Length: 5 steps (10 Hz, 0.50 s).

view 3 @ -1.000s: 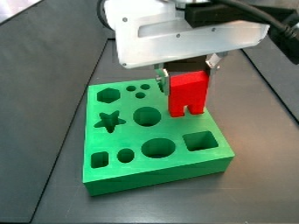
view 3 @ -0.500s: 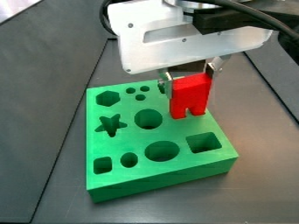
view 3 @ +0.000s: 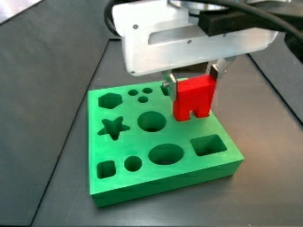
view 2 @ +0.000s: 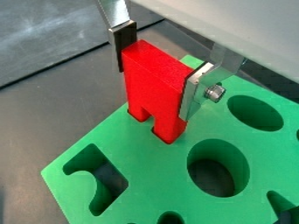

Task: Pick up the double-square object. Move up. Move to above the board. Insert the double-square object.
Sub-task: Insert the double-square object.

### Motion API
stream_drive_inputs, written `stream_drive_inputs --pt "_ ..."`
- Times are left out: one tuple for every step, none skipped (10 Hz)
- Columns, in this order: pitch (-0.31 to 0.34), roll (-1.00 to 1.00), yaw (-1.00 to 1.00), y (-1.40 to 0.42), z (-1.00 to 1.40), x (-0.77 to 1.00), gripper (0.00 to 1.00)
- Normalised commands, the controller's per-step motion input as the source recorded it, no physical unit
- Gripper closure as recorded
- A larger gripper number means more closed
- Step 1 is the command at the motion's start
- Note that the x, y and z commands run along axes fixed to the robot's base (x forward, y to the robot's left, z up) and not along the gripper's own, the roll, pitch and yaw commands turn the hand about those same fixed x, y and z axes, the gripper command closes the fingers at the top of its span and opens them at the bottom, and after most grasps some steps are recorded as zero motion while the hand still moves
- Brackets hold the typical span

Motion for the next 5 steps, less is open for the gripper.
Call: stream_drive_inputs --pt "0.310 0.00 -0.47 0.19 -0.57 0.35 1.00" --pt "0.187 0.00 -0.16 0.00 -0.37 0.20 1.00" --pt "0.000 0.02 0.00 -0.01 0.00 0.00 1.00" --pt "0.000 0.05 0.00 0.00 0.00 0.00 1.00" --pt "0.000 0.01 0.00 0.00 0.00 0.00 1.00"
